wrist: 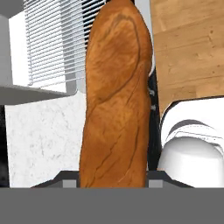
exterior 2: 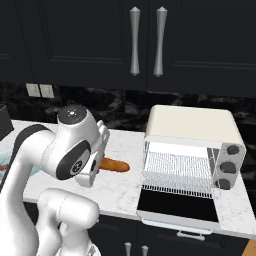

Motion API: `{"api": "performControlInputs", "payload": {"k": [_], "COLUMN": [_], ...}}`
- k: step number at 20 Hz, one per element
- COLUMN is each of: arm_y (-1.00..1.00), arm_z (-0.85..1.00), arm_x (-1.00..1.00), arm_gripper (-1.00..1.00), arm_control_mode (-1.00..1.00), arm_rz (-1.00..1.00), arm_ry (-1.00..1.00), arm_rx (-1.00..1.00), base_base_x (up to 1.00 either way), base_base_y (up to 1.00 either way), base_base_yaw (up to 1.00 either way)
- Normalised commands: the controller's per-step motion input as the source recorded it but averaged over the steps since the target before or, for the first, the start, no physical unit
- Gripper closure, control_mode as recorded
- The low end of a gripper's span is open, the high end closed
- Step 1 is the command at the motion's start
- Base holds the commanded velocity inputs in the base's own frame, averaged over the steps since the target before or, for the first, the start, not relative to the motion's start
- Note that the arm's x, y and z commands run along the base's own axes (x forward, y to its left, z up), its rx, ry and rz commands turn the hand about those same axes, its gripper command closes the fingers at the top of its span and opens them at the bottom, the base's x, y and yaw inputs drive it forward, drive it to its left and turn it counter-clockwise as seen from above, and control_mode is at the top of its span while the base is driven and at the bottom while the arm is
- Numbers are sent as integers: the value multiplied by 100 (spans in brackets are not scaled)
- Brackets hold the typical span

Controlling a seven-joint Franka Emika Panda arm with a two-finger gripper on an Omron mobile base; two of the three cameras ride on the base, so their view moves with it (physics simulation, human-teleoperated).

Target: Pick up the kebab skewer and baguette bread, and place them inside the toaster oven. Close the toaster oven door and start by setting the timer.

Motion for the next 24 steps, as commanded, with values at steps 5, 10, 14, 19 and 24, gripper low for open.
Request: {"api": "performControlInputs", "payload": {"k": [5, 10, 14, 19, 24], "arm_y": [-97, -85, -64, -45, -22], "arm_z": [34, 20, 0, 0, -3], "arm_x": [-16, 2, 8, 10, 12], "arm_gripper": [100, 100, 100, 100, 100], "arm_control_mode": [-100, -100, -100, -100, -100], "arm_rz": [-1, 0, 1, 0, 0], "arm_ry": [-11, -6, -11, -9, -10], "arm_rx": [0, 0, 0, -9, -16], "base_base_x": [0, 0, 0, 0, 0], "base_base_y": [0, 0, 0, 0, 0], "base_base_yaw": [0, 0, 0, 0, 0]}}
